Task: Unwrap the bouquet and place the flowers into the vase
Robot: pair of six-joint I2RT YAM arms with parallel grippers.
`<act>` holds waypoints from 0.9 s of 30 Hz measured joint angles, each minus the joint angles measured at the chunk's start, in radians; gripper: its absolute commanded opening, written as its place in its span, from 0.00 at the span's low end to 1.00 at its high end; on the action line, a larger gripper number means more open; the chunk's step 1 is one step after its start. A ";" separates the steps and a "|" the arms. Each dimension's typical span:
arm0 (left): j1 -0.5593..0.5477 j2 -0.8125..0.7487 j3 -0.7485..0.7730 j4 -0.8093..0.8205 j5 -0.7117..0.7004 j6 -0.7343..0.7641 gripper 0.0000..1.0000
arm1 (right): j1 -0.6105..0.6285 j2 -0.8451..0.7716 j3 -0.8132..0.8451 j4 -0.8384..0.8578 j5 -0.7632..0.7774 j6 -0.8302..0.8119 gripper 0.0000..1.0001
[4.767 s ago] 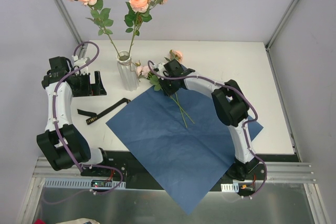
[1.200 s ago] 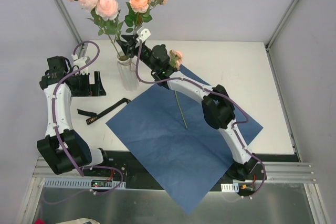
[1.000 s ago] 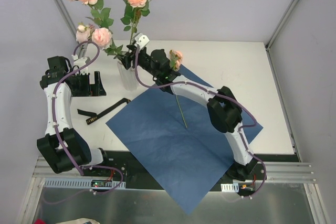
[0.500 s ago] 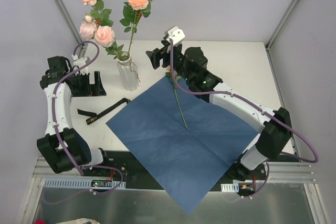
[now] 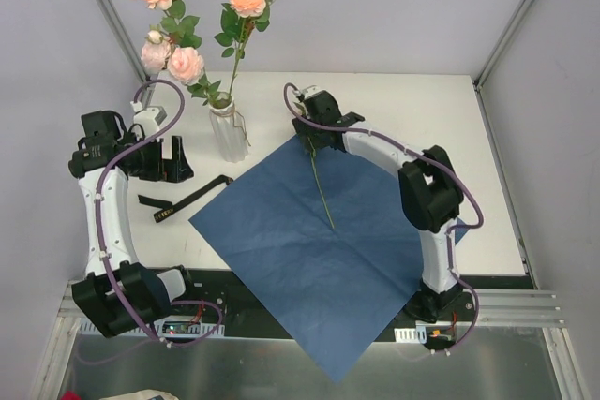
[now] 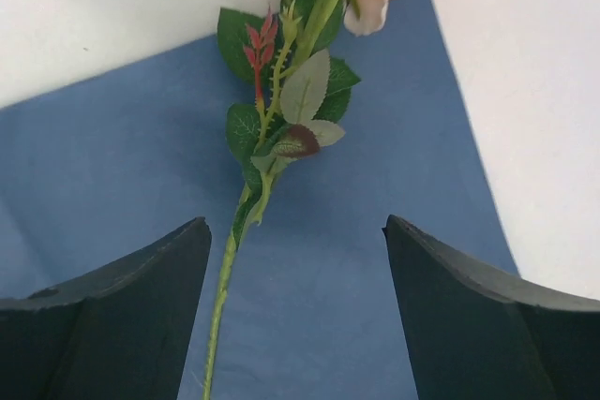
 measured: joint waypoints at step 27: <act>0.000 -0.013 -0.063 -0.007 0.000 0.081 0.99 | -0.043 0.389 0.422 -0.201 -0.125 0.105 0.27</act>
